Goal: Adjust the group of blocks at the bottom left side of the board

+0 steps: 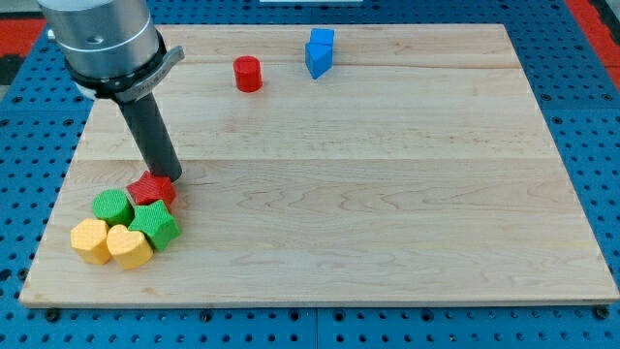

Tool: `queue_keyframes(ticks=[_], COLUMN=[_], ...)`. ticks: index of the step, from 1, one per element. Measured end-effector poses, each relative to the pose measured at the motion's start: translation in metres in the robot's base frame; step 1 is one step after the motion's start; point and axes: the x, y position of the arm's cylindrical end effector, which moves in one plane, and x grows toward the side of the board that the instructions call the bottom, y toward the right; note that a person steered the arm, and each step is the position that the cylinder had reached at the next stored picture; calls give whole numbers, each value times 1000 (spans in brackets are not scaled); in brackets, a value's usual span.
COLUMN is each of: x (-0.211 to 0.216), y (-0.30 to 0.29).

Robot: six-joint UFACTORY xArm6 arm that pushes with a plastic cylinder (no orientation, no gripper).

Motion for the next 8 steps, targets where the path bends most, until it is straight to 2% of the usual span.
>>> queue_keyframes(ticks=[1, 2, 3, 4, 5, 7, 8], x=[7, 12, 29, 133, 144, 143, 139], y=[1, 52, 127, 129, 110, -15, -48])
